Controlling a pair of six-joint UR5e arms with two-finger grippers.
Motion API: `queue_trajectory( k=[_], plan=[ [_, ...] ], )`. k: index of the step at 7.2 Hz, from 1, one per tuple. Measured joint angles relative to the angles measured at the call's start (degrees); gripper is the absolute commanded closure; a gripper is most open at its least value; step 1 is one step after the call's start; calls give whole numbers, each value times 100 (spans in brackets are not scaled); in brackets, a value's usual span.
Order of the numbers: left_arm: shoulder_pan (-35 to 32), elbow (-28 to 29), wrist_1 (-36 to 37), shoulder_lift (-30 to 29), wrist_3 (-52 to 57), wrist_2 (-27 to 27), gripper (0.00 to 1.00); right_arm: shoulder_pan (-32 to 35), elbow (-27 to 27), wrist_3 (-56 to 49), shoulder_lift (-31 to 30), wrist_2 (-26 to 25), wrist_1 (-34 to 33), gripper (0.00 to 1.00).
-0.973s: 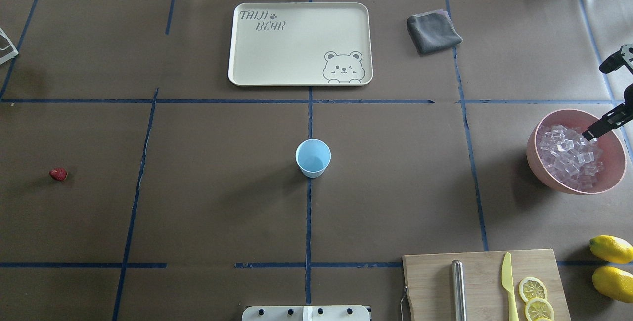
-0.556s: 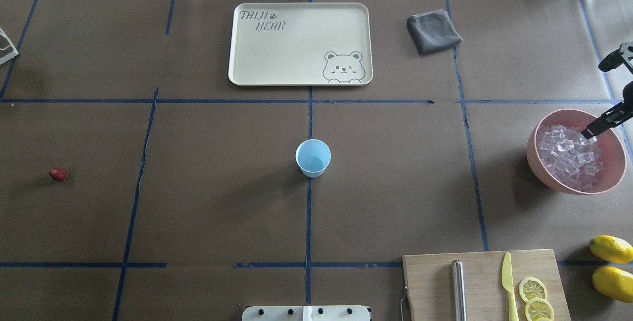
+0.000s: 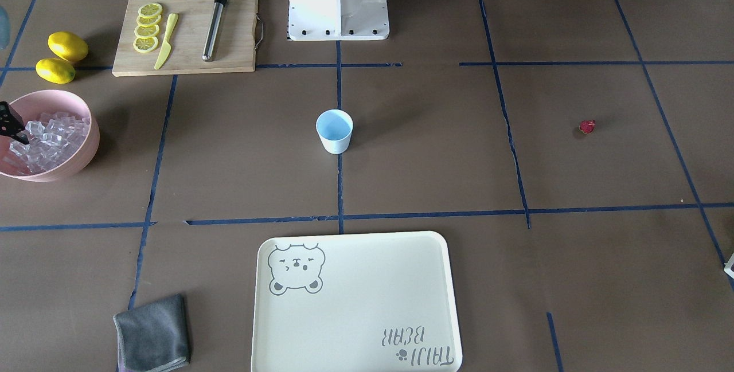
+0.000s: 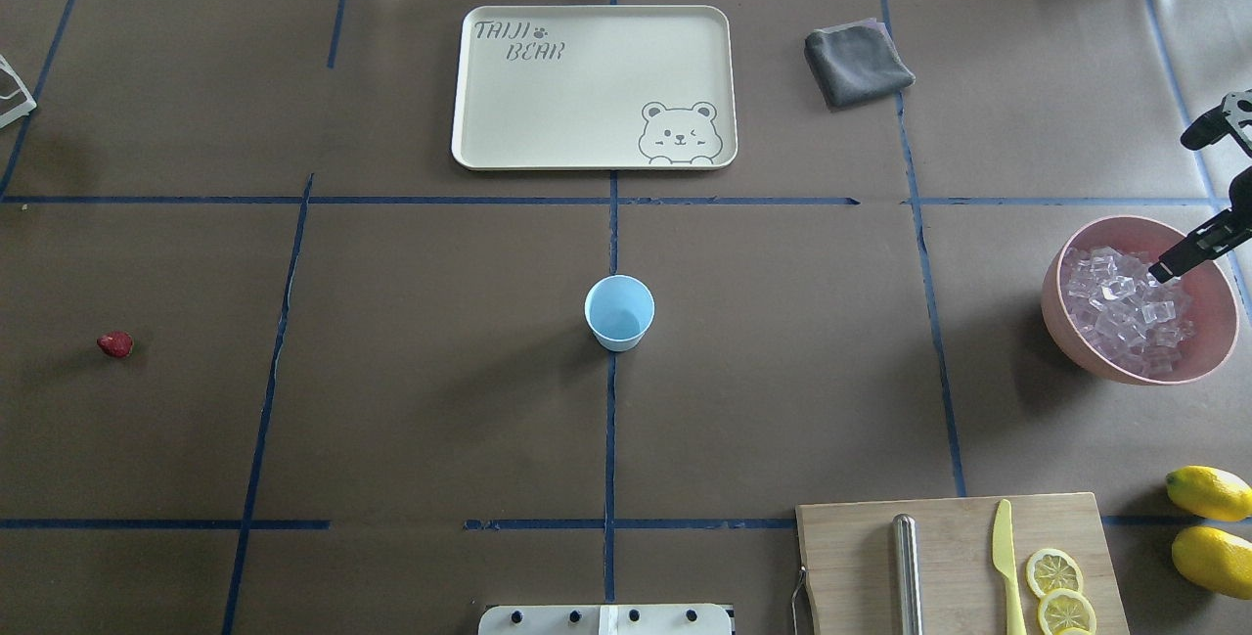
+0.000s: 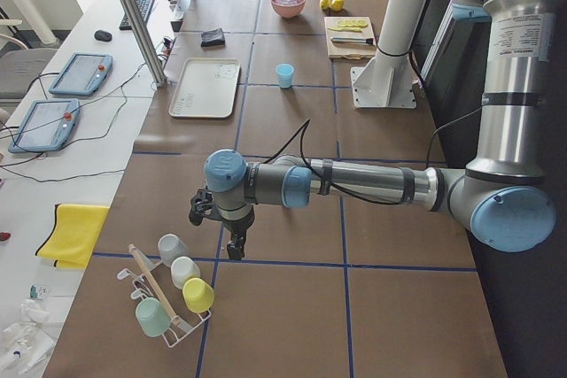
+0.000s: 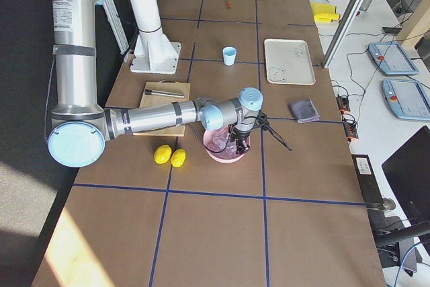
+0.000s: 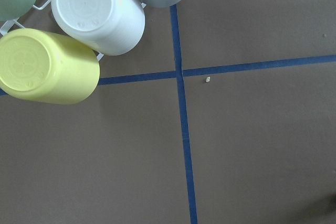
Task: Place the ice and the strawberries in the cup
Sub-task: 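Lower the right gripper into the bowl and grasp an ice cube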
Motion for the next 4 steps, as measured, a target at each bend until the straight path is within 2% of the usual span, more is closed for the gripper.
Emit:
queue_trajectory(
  k=[3, 4],
  plan=[
    [0, -6, 6, 1, 0, 0, 0, -97, -76, -13, 9, -4, -15, 38],
    [0, -13, 8, 3, 0, 0, 0, -102, -100, -24, 10, -1, -23, 44]
  ],
)
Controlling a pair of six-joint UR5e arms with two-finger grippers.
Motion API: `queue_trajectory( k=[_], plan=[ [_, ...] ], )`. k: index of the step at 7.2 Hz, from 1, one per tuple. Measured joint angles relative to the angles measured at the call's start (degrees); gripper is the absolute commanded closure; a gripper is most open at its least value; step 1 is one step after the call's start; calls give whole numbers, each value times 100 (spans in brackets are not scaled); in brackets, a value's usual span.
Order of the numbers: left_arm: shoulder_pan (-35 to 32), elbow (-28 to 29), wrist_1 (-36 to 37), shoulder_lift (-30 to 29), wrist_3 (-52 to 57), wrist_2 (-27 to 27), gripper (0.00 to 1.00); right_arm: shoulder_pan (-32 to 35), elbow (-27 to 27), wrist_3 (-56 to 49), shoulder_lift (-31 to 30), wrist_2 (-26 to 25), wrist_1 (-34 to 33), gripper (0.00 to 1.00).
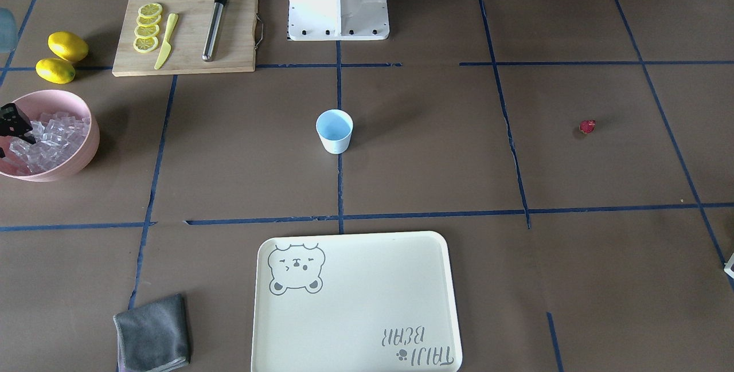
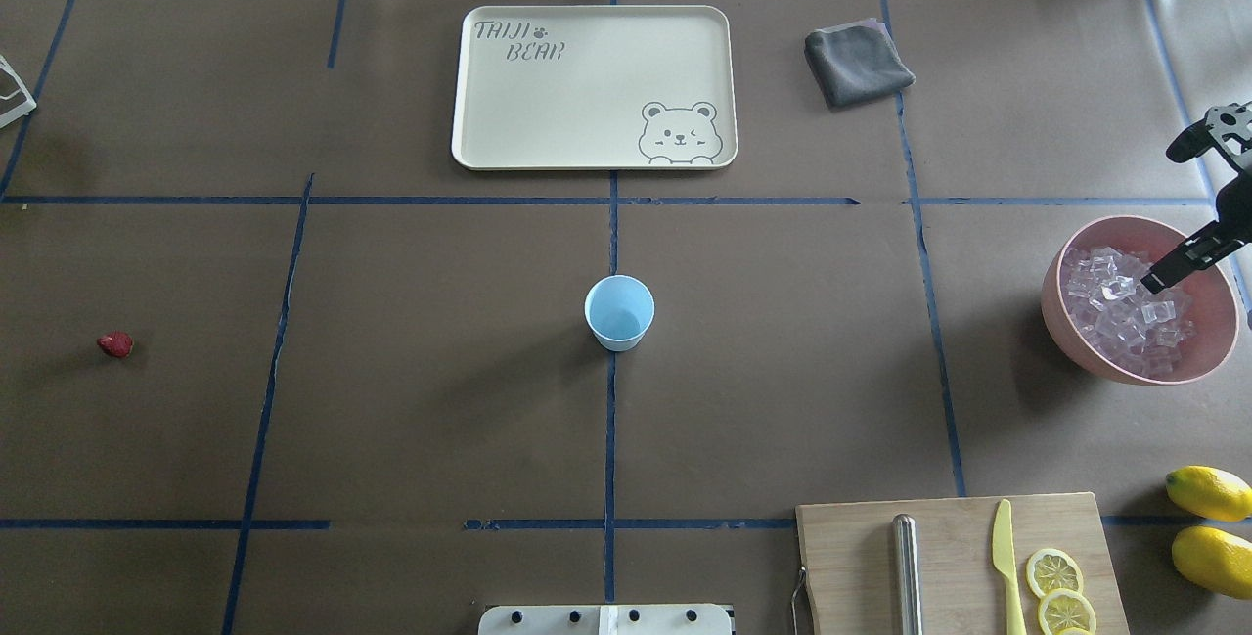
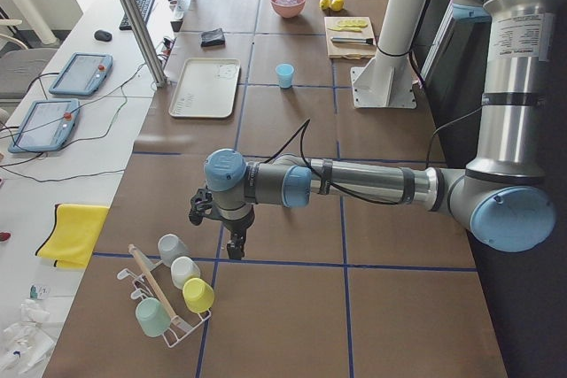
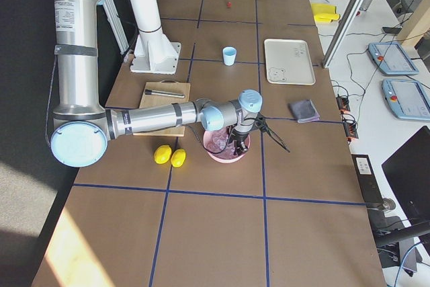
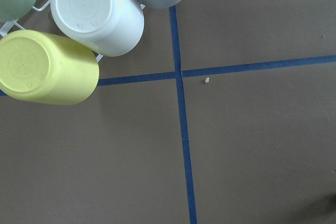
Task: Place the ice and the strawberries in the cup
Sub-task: 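Lower the right gripper into the bowl and grasp an ice cube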
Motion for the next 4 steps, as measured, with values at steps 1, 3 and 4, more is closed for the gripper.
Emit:
queue_trajectory(
  k=[1, 3, 4],
  plan=[
    [0, -2, 1, 1, 0, 0, 0, -1, -15, -10, 0, 2, -1, 67],
    [0, -2, -3, 2, 0, 0, 0, 1, -17, -27, 2, 3, 5, 96],
    [0, -4, -1, 2, 0, 0, 0, 5, -12, -36, 7, 5, 2, 98]
  ],
)
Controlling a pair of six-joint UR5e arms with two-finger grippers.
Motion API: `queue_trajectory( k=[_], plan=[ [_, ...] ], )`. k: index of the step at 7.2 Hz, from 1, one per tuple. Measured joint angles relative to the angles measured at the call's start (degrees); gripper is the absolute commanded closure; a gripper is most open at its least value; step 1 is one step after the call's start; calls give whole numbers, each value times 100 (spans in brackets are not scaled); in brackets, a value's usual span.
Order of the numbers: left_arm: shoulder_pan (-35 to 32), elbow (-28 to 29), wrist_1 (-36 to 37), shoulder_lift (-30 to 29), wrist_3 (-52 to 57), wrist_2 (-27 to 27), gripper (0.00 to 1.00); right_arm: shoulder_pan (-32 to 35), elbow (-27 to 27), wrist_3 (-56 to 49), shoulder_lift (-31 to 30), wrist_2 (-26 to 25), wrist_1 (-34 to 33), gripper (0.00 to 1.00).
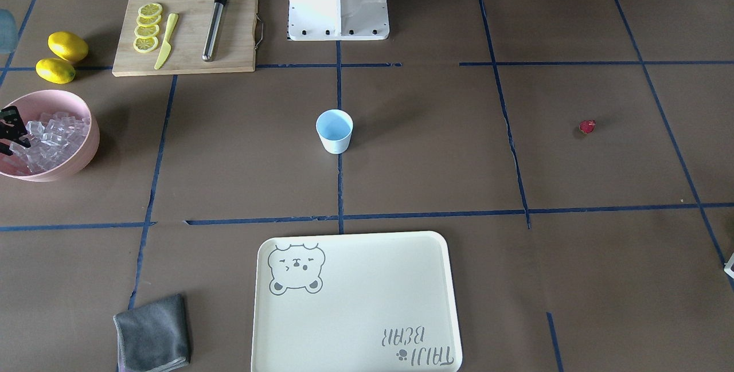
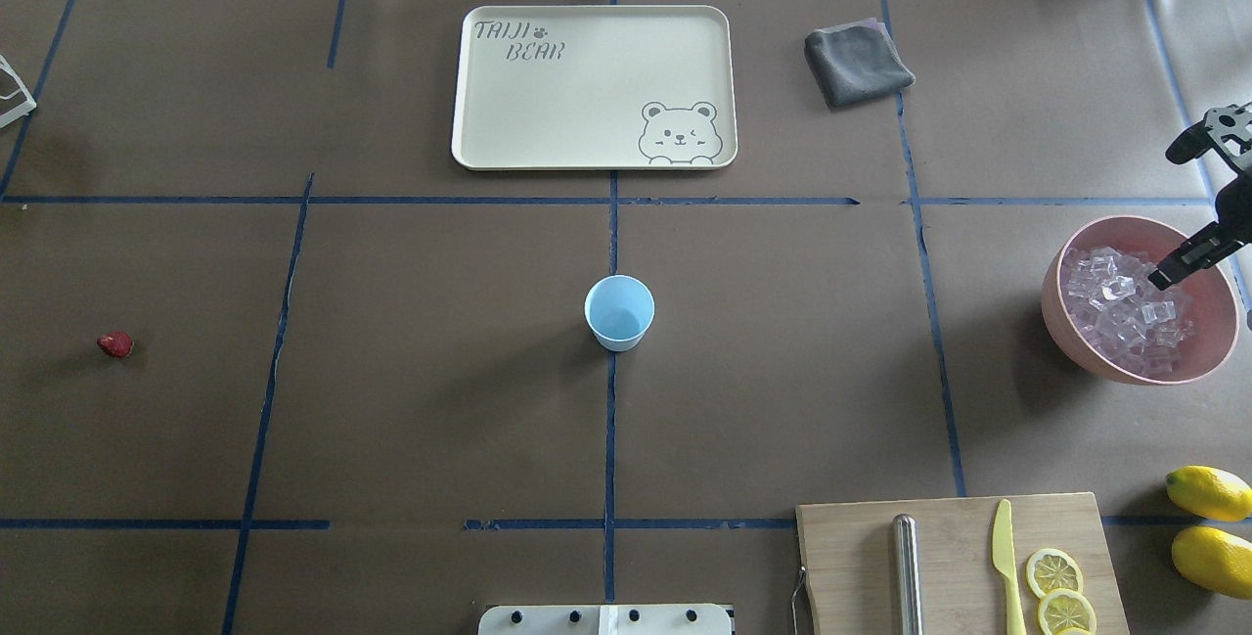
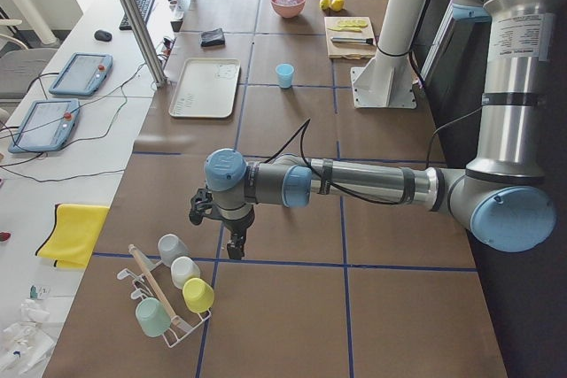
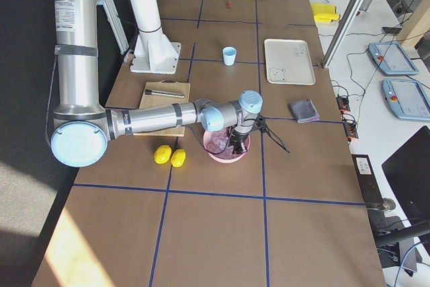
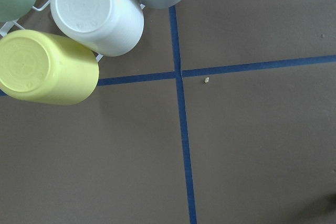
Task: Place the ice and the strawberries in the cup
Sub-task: 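Lower the right gripper into the bowl and grasp an ice cube, then lift the ice cube and carry it over the light-blue cup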
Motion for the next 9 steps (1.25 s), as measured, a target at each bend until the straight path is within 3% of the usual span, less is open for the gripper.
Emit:
queue_trajectory(
  k=[3, 6, 7, 9],
  plan=[
    [0, -30, 11, -10, -26, -114, 0, 100, 282, -13, -18, 79, -105, 100],
    [-3, -31, 28, -16, -35, -246, 0, 478, 1675, -18, 9, 199, -1424, 100],
    [-3, -32, 36, -17, -35, -252, 0, 523, 2006, 10, 145, 243, -1782, 100],
    [-3, -38, 50, -17, -41, -255, 0, 488, 2107, 449, 979, 637, -2166, 100]
  ],
)
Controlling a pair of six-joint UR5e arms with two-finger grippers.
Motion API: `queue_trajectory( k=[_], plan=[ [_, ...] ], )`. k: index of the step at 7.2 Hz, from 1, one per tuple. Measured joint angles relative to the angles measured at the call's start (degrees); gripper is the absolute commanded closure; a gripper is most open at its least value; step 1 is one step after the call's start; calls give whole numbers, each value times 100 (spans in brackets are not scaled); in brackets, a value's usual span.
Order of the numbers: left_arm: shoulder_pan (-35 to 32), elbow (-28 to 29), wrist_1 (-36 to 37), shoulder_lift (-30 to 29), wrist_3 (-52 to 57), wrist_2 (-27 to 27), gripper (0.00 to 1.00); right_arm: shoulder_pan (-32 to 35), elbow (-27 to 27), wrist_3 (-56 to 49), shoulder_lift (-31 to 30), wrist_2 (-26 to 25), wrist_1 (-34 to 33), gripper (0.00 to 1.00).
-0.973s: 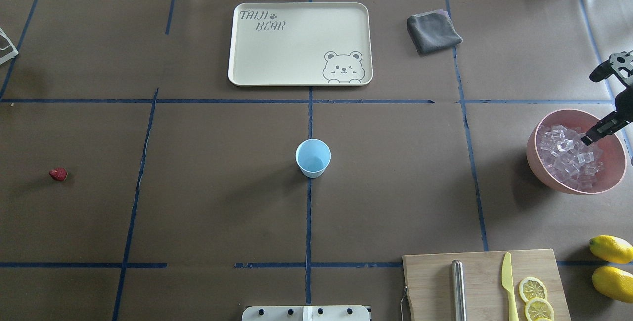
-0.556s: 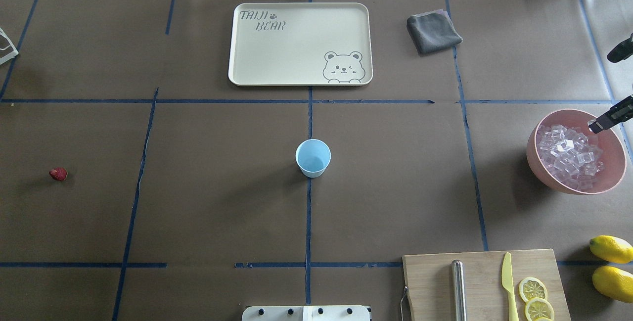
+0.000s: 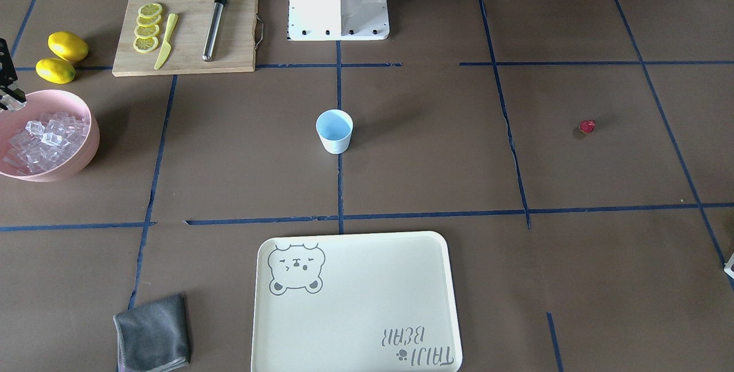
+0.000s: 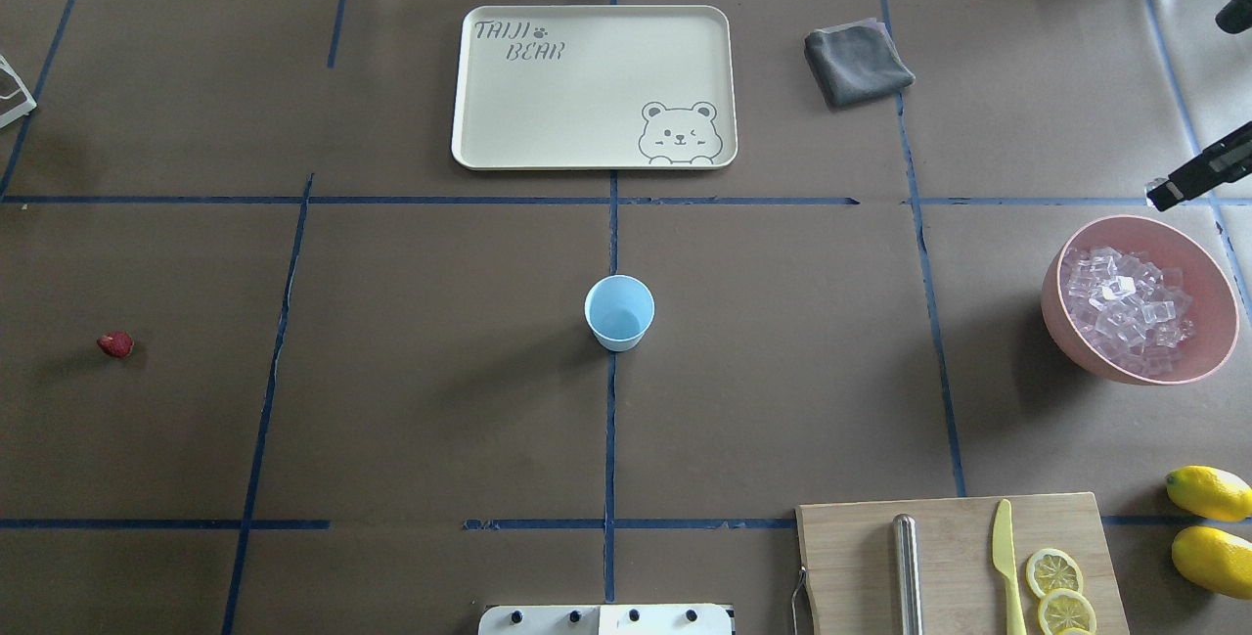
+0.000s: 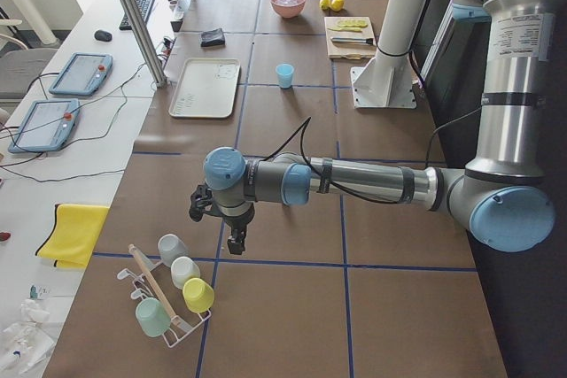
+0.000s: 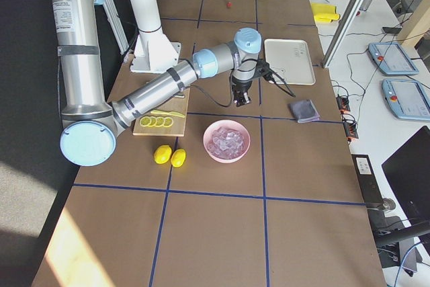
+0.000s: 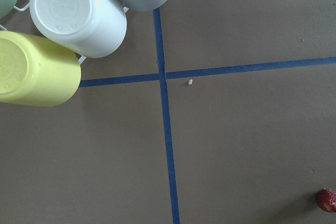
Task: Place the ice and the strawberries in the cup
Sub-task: 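Lift the ice cube and carry it over the light-blue cup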
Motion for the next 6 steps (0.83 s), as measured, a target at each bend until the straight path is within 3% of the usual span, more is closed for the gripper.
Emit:
queue_trajectory(
  k=[3, 4, 6],
  plan=[
    [3, 7, 8, -13, -16, 0, 0, -993, -366, 2418, 1738, 156, -40, 100],
    [3, 8, 13, -16, -19, 0, 0, -1479, -510, 3113, 2151, -92, 60, 100],
    [3, 8, 21, -18, -26, 0, 0, -2474, -1055, 4473, 2675, -923, 938, 100]
  ],
)
